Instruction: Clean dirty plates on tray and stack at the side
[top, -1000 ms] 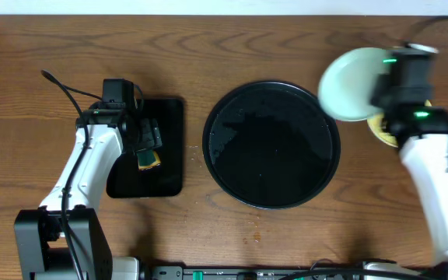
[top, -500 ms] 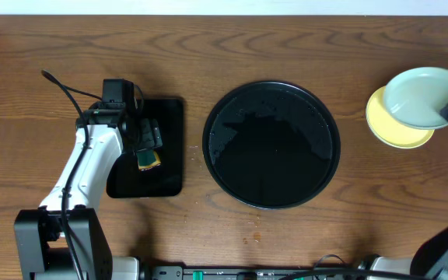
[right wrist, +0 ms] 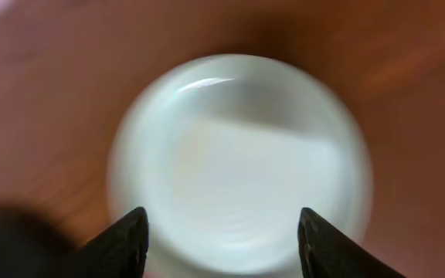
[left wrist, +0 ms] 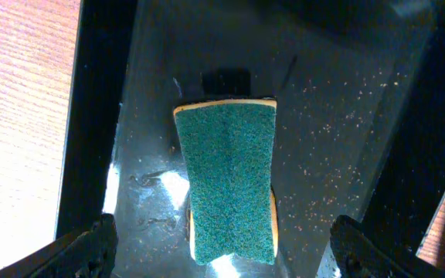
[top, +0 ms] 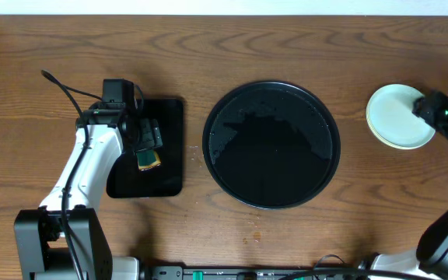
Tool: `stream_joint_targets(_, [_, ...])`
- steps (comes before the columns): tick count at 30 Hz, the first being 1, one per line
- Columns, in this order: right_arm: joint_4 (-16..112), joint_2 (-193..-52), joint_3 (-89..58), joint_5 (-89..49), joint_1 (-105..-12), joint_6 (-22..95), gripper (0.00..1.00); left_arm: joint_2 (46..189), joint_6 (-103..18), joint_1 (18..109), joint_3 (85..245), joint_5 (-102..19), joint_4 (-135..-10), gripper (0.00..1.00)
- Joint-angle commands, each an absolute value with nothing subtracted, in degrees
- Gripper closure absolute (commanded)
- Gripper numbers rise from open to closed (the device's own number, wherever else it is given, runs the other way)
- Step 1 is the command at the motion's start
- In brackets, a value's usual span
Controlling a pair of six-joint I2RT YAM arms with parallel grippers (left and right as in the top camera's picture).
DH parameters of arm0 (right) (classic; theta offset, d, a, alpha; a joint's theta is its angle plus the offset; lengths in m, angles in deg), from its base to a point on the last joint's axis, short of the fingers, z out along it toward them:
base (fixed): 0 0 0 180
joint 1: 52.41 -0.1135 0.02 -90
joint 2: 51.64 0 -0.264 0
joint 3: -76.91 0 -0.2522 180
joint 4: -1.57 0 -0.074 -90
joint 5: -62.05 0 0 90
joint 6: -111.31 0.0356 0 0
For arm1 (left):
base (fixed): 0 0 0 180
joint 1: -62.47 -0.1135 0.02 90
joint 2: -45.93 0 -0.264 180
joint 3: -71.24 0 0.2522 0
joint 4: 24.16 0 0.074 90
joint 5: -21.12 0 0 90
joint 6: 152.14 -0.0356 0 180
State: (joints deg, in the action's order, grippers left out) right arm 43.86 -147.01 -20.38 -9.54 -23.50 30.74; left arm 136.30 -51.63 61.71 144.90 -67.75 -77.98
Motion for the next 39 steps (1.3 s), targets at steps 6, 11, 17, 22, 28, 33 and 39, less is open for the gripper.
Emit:
stream_joint_targets(6, [57.9, -138.7, -18.9, 9.8, -32.4, 16.6, 0.25, 136.5, -51.7, 61.4, 144.5, -68.1, -78.1, 0.12])
stream_joint_targets(11, [68.2, -139.0, -18.9, 9.6, -42.2, 16.5, 0.01, 136.5, -51.7, 61.4, 144.5, -68.1, -78.1, 0.12])
stream_joint_targets(17, [70.4, -139.0, -18.9, 9.4, -49.9, 16.5, 0.01, 136.5, -51.7, 61.4, 144.5, -68.1, -78.1, 0.12])
stream_joint_targets(22, [70.4, -139.0, -18.9, 9.4, -51.9, 16.5, 0.01, 136.5, -51.7, 61.4, 144.5, -68.1, -78.1, 0.12])
stream_joint_targets(28, [70.2, -139.0, -18.9, 7.0, -52.0, 16.5, 0.01, 136.5, -51.7, 61.4, 144.5, -68.1, -78.1, 0.12])
stream_joint_targets(33, [70.2, -136.7, -19.1, -0.8, -51.7, 16.5, 0.01, 136.5, -51.7, 61.4, 144.5, -68.1, -78.1, 0.12])
stream_joint_targets(39, [57.1, -120.5, -24.2, -1.0, -52.2, 16.5, 0.01, 136.5, -51.7, 61.4, 144.5, -68.1, -78.1, 0.11])
